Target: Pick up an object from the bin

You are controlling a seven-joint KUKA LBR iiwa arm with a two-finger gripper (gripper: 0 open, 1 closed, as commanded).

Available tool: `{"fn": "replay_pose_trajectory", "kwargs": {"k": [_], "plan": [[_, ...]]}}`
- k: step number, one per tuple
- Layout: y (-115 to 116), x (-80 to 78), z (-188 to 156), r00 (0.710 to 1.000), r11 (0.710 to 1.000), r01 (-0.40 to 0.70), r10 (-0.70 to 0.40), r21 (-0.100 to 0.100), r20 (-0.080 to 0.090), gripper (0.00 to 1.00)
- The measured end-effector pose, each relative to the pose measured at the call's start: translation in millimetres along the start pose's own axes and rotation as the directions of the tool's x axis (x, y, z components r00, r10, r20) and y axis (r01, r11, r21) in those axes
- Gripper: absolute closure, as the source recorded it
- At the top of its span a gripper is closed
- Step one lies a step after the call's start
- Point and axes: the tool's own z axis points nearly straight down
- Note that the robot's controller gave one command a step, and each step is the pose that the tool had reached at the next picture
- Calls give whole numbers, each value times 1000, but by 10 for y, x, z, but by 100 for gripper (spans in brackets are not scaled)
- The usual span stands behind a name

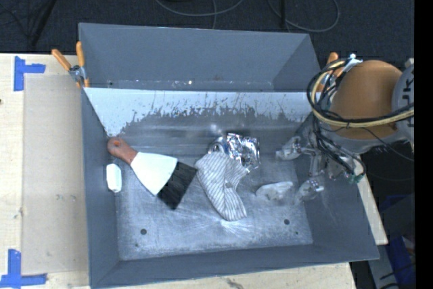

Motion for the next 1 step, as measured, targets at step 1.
{"fn": "replay_pose_trajectory", "kwargs": {"k": [1], "plan": [[88,-69,522,1000,1000,-21,21,1,5,0]]}}
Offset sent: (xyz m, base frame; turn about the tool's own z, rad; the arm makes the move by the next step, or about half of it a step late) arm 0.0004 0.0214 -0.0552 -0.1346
